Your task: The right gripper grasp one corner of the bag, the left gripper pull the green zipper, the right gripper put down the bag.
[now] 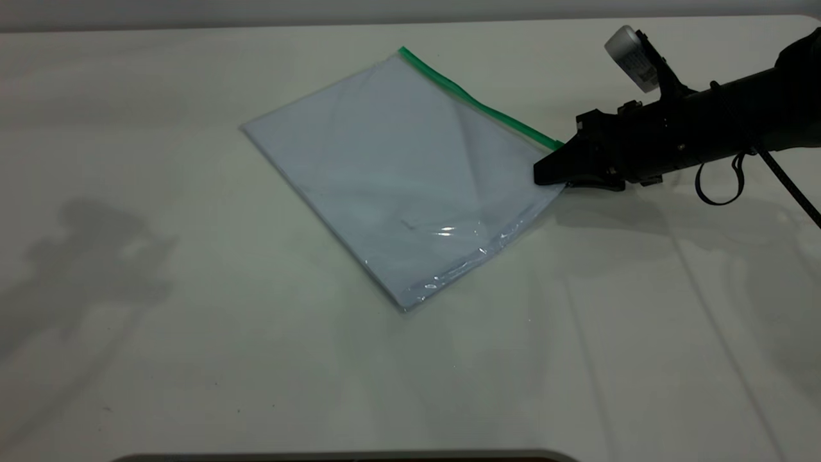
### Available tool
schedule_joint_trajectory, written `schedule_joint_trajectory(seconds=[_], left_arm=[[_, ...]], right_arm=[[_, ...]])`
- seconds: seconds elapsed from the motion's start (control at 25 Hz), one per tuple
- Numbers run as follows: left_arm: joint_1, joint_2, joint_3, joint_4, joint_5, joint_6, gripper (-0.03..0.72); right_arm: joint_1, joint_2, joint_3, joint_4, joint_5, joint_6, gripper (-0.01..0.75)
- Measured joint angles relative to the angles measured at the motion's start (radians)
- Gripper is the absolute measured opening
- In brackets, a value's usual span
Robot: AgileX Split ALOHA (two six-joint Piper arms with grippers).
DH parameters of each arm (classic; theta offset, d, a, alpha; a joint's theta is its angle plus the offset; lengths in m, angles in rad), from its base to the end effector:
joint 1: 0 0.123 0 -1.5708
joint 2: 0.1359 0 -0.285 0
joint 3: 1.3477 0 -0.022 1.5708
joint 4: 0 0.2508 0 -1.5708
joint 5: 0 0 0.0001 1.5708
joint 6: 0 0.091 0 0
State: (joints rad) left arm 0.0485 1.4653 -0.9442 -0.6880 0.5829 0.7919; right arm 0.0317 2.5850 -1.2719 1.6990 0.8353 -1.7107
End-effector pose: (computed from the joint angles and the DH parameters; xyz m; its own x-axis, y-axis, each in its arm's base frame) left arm 0.2993 -0.0174 0.2553 -0.7391 0.1417 -0.6586 0.3159 0.9364 -0.1530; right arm 0.3921 0.0795 -0.0437 -0.9012 0.0052 -0.4334 -0.3198 0.6670 0.6730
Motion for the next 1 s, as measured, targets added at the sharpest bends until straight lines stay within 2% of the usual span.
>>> schedule_joint_trajectory(seconds=[0.24,0.44,0.72,1.0], left_arm=[[-0.066,0.112,-0.105,0.004,0.006,0.035,0.466],[-0.156,0.269,-0.219,0.004,0.016,0.103,0.465],[-0.244,0.517,-0.433,0.004,0.027,0.154,0.464],[-0.352,0.726,-0.640,0.003,0.051,0.216,0.464]], right_arm=[[0.009,0.000,-0.062,-0.086,0.035,0.012,0.036],[0.051,-0.005,-0.175,-0.287,0.034,0.129,0.036],[0.127,-0.057,-0.310,-0.604,0.042,0.246,0.036],[0.138,-0.059,-0.411,-0.674,0.051,0.279,0.036]])
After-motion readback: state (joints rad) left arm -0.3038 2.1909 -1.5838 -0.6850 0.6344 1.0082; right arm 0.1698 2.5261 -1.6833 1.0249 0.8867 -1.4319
